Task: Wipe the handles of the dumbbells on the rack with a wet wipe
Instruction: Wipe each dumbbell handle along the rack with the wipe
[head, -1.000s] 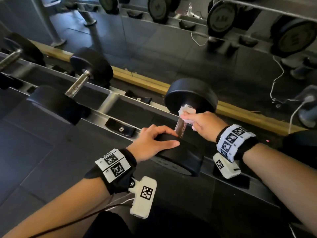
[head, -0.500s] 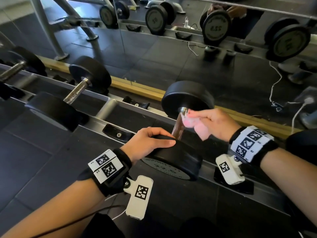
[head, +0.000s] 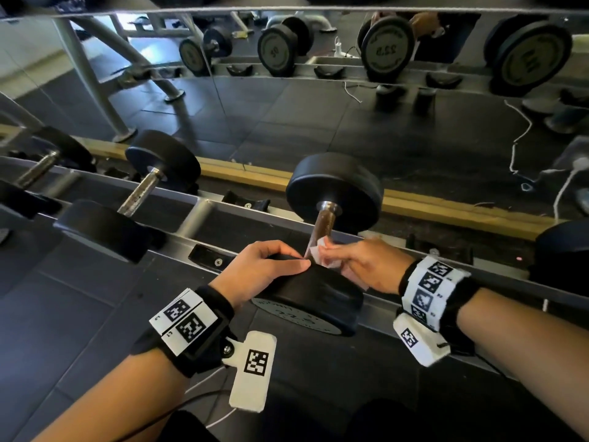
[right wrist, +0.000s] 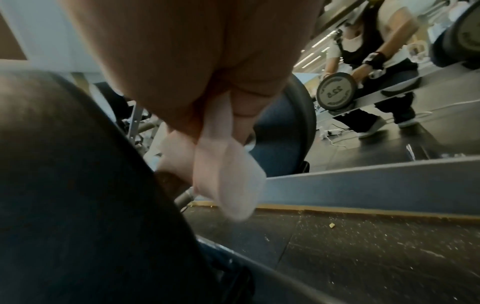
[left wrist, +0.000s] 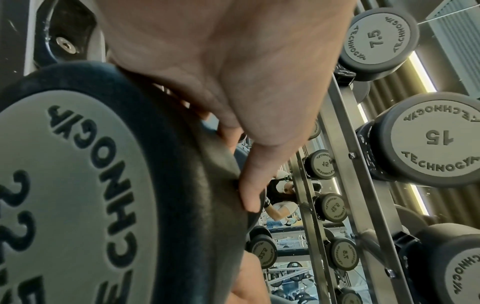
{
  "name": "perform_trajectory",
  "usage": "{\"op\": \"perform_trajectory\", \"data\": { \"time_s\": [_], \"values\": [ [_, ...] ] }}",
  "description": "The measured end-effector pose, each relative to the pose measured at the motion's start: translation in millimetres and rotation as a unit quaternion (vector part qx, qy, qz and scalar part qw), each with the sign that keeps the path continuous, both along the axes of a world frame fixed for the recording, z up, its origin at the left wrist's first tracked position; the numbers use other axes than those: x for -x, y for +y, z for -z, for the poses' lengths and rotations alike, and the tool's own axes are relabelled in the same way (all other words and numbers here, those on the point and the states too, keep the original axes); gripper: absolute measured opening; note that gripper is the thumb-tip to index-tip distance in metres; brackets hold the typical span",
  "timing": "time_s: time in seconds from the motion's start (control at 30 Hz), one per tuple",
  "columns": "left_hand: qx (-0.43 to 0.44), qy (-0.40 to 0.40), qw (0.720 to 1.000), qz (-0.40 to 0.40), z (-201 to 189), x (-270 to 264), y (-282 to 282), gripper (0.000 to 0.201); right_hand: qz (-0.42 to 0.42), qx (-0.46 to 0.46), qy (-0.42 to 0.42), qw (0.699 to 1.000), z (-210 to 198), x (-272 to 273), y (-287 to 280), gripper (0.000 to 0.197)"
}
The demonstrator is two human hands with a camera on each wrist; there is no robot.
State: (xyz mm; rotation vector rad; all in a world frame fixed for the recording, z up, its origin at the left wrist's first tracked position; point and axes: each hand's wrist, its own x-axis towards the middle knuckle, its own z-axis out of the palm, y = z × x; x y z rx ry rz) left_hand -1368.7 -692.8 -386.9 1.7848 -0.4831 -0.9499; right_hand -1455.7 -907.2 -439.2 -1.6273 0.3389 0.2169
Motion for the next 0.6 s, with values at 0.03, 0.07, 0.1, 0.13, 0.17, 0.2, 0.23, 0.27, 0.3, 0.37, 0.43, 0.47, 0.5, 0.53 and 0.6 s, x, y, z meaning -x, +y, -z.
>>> {"op": "perform_trajectory", "data": {
  "time_s": [0.03, 0.07, 0.1, 0.13, 0.17, 0.2, 0.23, 0.27, 0.3, 0.37, 0.43, 0.47, 0.5, 0.53, 0.6],
  "values": [
    [-0.010, 0.000, 1.000, 0.001, -1, 0, -2, 0.021, -0.006, 0.031, 0.021, 0.999, -3, 2, -4, 0.033],
    [-0.018, 0.005, 1.000, 0.000, -1, 0, -3, 0.015, -0.043, 0.105, 0.030, 0.993, -7, 3, -10, 0.026],
    [-0.024, 0.015, 1.000, -0.003, -2, 0, -5, 0.012, -0.070, 0.192, 0.039, 0.978, -14, 2, -14, 0.023],
    [-0.026, 0.026, 0.999, -0.008, -4, 0, -6, 0.011, -0.073, 0.288, 0.016, 0.955, -20, 2, -20, 0.026],
    [-0.029, 0.032, 0.999, -0.010, -5, 1, -7, 0.011, -0.044, 0.309, -0.012, 0.950, -25, 2, -25, 0.033],
    [-0.033, 0.034, 0.999, -0.010, -6, 1, -7, 0.010, 0.000, 0.290, -0.037, 0.956, -29, 1, -29, 0.036],
    [-0.037, 0.034, 0.999, -0.011, -7, 1, -8, 0.010, 0.057, 0.266, -0.072, 0.960, -29, -2, -33, 0.032],
    [-0.040, 0.035, 0.999, -0.012, -8, 2, -7, 0.010, 0.095, 0.272, -0.104, 0.952, -28, -6, -33, 0.029],
    [-0.041, 0.035, 0.998, -0.013, -9, 3, -8, 0.012, 0.109, 0.296, -0.135, 0.939, -25, -8, -32, 0.032],
    [-0.042, 0.031, 0.999, -0.013, -10, 4, -8, 0.018, 0.103, 0.321, -0.196, 0.921, -23, -10, -28, 0.040],
    [-0.048, 0.025, 0.998, -0.012, -10, 4, -8, 0.026, 0.053, 0.310, -0.221, 0.923, -23, -16, -22, 0.039],
    [-0.050, 0.023, 0.998, -0.012, -10, 4, -8, 0.027, 0.025, 0.291, -0.206, 0.934, -23, -19, -20, 0.036],
    [-0.052, 0.023, 0.998, -0.013, -10, 4, -8, 0.027, -0.010, 0.334, -0.208, 0.919, -19, -23, -19, 0.035],
    [-0.054, 0.022, 0.998, -0.013, -9, 4, -8, 0.026, -0.041, 0.391, -0.207, 0.896, -12, -25, -18, 0.036],
    [-0.056, 0.020, 0.998, -0.012, -9, 4, -7, 0.025, -0.098, 0.429, -0.188, 0.878, -1, -26, -15, 0.040]
  ]
}}
